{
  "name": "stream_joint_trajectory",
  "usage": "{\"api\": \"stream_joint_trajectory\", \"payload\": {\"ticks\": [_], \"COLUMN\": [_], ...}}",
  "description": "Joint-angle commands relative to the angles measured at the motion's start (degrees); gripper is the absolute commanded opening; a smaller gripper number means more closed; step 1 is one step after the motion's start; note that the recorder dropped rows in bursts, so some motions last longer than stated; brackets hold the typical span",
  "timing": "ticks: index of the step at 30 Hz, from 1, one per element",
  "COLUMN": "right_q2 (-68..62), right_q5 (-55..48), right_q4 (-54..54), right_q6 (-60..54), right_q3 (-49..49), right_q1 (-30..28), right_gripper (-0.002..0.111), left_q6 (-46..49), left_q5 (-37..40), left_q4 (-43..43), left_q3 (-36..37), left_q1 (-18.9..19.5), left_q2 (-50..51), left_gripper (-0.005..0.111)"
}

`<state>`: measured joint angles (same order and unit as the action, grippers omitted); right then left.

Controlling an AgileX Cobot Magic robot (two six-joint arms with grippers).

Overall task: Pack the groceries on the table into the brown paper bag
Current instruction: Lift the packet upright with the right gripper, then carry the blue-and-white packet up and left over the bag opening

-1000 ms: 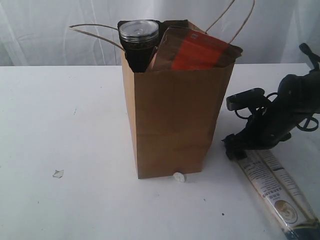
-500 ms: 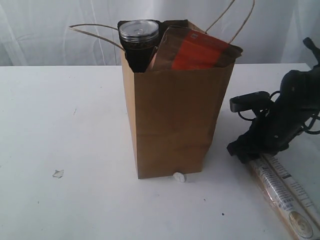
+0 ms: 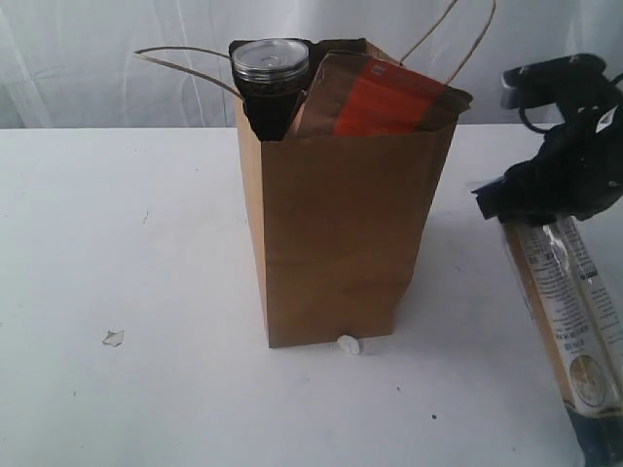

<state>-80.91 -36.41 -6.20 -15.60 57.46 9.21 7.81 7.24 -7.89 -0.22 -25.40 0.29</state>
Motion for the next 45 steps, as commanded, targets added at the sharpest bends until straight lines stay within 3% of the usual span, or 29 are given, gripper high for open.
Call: {"api": "stream_joint_trajectory", "payload": {"ticks": [1, 15, 22, 34, 40, 45], "right_q2": [4.88, 15.23, 18.98, 21.96, 21.5, 21.31], "right_q5": [0.29, 4.6, 7.81, 27.21, 31.8, 38.67], "right_q4": [0.44, 0.24, 0.63, 0.63, -0.24, -0.24], "right_q6": [0.63, 1.57, 1.95, -0.77, 8.25, 8.55], "right_q3": [0.07, 0.31, 5.52, 14.95, 16.45, 16.79], "right_q1": [-0.09, -0.09, -0.09, -0.09, -0.09, 1.58], "right_gripper": [0.0, 0.0, 0.0, 0.0, 0.0, 0.0], "left_q6": [-0.16, -0.16, -0.16, -0.16, -0.16, -0.16], "left_q5": [0.29, 0.29, 0.29, 0.29, 0.29, 0.29], "left_q4": [-0.24, -0.24, -0.24, -0.24, -0.24, -0.24], "left_q3": [0.22, 0.22, 0.22, 0.22, 0.22, 0.22], "left_q1": [0.08, 0.08, 0.08, 0.08, 0.08, 0.08], "left_q2": [-0.29, -0.29, -0.29, -0.29, -0.29, -0.29], "left_gripper": [0.0, 0.0, 0.0, 0.0, 0.0, 0.0]}}
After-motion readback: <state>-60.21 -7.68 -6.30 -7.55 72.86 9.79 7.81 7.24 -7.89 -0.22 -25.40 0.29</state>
